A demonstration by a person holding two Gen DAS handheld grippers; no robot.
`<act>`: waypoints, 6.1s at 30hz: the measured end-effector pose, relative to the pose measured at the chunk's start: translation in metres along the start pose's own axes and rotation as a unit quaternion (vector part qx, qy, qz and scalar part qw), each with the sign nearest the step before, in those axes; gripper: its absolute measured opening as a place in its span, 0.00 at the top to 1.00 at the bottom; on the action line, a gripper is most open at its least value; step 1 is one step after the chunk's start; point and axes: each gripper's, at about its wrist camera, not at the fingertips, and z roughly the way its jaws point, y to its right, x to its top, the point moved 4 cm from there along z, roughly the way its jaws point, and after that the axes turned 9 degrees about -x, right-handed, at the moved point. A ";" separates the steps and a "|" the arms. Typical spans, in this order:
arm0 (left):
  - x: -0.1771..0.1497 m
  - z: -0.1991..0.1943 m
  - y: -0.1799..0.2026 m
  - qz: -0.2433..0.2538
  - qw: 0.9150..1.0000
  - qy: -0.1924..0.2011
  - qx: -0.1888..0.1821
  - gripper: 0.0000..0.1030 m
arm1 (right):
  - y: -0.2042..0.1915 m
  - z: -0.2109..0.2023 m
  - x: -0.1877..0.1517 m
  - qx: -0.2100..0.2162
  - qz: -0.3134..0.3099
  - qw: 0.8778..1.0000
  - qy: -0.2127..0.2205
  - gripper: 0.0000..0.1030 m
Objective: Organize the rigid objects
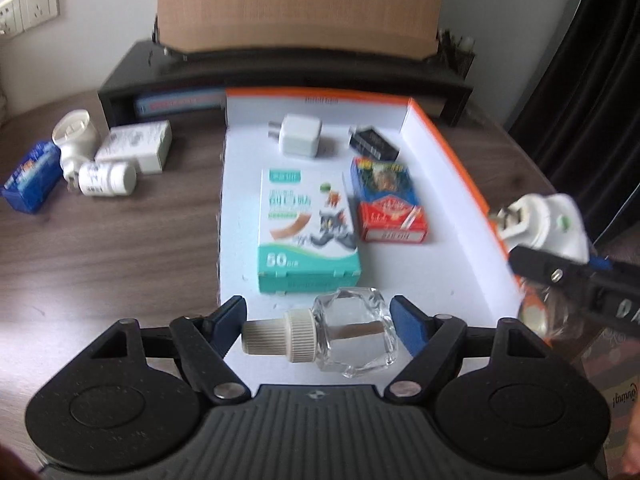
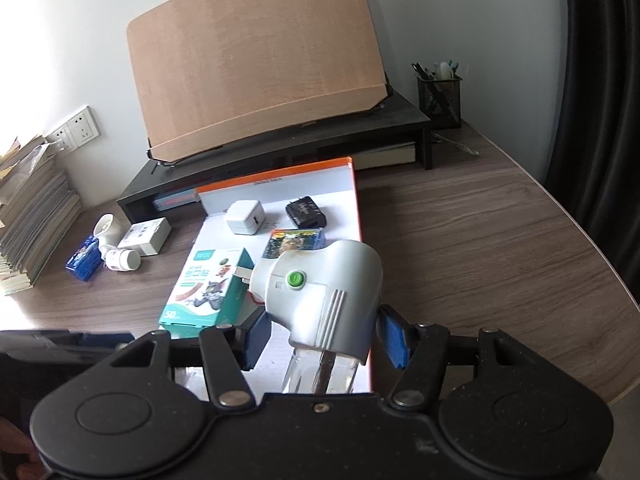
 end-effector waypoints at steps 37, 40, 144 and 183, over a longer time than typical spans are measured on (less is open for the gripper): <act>-0.002 -0.033 0.011 -0.031 0.999 0.037 0.019 0.22 | -0.020 -0.013 -0.003 0.002 -0.034 0.999 0.007 0.31; -0.003 -0.032 0.011 -0.030 0.999 0.036 0.019 0.22 | -0.019 -0.011 -0.004 0.001 -0.033 0.999 0.005 0.31; -0.007 -0.015 -0.010 -0.052 0.999 0.007 -0.012 0.20 | -0.044 0.000 0.007 0.009 -0.034 0.999 0.022 0.27; 0.093 0.024 -0.308 -0.038 0.995 0.026 0.088 0.13 | -0.273 0.109 0.022 0.010 -0.049 0.998 -0.032 0.24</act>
